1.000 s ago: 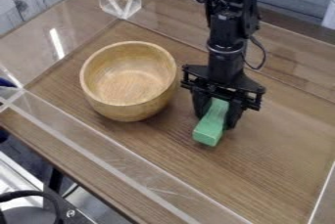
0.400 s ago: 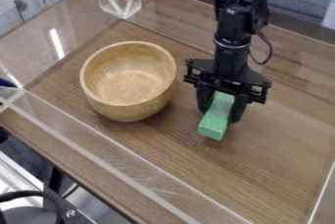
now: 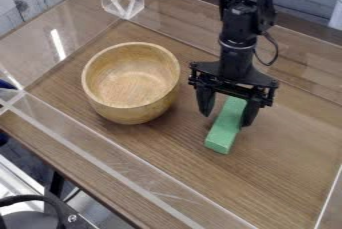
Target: Remove the green block from inside the brown bowl and put it on the table
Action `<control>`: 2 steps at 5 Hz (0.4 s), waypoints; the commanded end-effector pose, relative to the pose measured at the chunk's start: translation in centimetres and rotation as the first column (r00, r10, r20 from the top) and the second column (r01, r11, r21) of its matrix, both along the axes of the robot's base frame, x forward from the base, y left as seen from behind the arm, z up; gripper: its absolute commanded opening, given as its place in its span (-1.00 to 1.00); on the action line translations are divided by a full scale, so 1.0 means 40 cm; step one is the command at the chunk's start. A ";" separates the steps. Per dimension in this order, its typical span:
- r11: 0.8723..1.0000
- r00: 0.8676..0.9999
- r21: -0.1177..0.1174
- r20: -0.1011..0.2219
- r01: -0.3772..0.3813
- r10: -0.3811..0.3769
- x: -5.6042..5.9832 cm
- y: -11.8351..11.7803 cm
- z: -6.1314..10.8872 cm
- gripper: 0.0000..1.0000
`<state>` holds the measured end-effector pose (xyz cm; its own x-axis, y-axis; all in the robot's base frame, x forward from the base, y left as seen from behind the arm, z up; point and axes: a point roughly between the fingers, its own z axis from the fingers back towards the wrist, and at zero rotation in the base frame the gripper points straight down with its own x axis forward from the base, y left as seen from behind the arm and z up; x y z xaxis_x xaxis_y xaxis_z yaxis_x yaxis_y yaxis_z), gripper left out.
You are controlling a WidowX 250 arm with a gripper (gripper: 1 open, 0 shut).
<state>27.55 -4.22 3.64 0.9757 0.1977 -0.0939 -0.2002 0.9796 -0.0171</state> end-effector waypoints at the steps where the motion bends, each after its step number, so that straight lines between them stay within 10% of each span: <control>1: 0.999 0.994 -0.031 0.109 -0.018 0.022 0.030 0.006 0.093 1.00; 2: 0.998 0.989 -0.053 0.136 -0.047 0.054 0.021 0.026 0.139 1.00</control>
